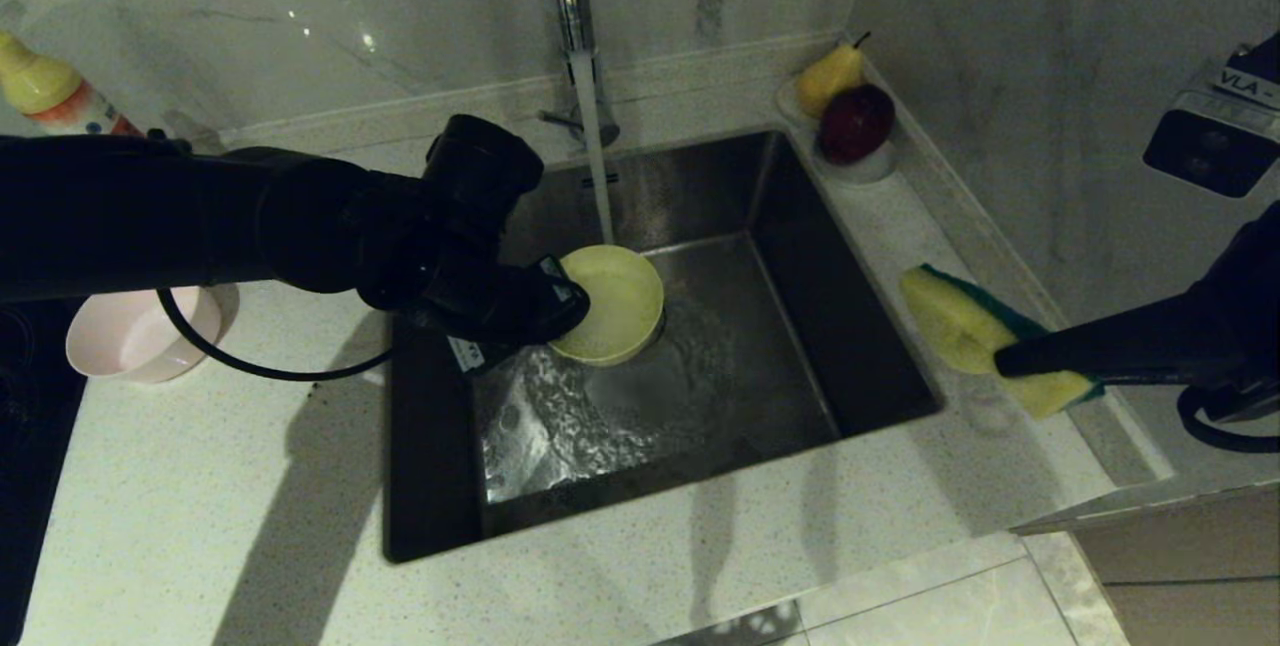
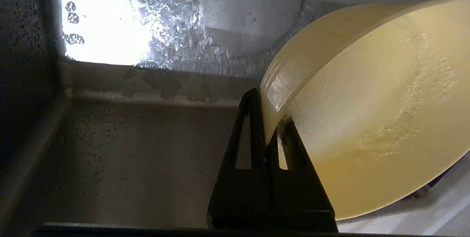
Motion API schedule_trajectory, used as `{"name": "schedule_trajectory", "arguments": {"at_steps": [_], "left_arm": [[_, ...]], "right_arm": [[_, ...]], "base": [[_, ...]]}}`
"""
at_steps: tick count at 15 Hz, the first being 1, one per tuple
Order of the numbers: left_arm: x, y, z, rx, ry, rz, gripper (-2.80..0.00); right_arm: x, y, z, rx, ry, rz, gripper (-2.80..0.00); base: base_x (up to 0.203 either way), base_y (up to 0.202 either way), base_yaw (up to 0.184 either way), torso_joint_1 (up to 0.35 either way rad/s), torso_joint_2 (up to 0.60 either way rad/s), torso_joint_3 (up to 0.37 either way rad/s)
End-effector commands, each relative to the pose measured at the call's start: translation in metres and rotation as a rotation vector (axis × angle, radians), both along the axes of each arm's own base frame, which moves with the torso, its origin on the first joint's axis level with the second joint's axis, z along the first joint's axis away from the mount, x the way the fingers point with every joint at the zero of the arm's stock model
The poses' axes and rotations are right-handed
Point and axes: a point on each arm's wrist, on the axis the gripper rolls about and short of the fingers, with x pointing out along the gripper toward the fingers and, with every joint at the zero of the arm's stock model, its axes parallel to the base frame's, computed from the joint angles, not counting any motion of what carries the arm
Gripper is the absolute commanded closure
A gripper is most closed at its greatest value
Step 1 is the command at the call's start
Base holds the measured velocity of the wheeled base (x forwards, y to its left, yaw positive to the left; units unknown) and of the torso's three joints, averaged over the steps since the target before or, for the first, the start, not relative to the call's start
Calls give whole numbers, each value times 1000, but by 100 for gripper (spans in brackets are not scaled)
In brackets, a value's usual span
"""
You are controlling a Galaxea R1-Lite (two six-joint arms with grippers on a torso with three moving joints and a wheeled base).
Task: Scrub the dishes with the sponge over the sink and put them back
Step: Rinse the bowl
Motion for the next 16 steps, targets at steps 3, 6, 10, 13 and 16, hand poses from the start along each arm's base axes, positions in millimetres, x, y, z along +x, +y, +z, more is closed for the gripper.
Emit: {"name": "schedule_trajectory", "arguments": {"at_steps": [3,6,10,13,16], "left_arm": [[13,-3,-8,-6,1,17,0],[19,-6,-14,-6,6,16,0],[20,-6,-13,-6,7,13,0],[20,-6,-11,-11,-4,18,0],[21,-7,-7,-16,-17,20,0]], "right_arm": [[3,1,-5,-5,27,5,0],[7,3,-12,-2,24,5,0],[10,4,-12,10,5,7,0],[8,3,-8,15,-9,7,0],[6,2,-9,15,-8,8,0]], "base": [[0,0,0,0,0,0],[0,0,0,0,0,0],[0,0,0,0,0,0],[0,0,0,0,0,0],[0,0,0,0,0,0]]}}
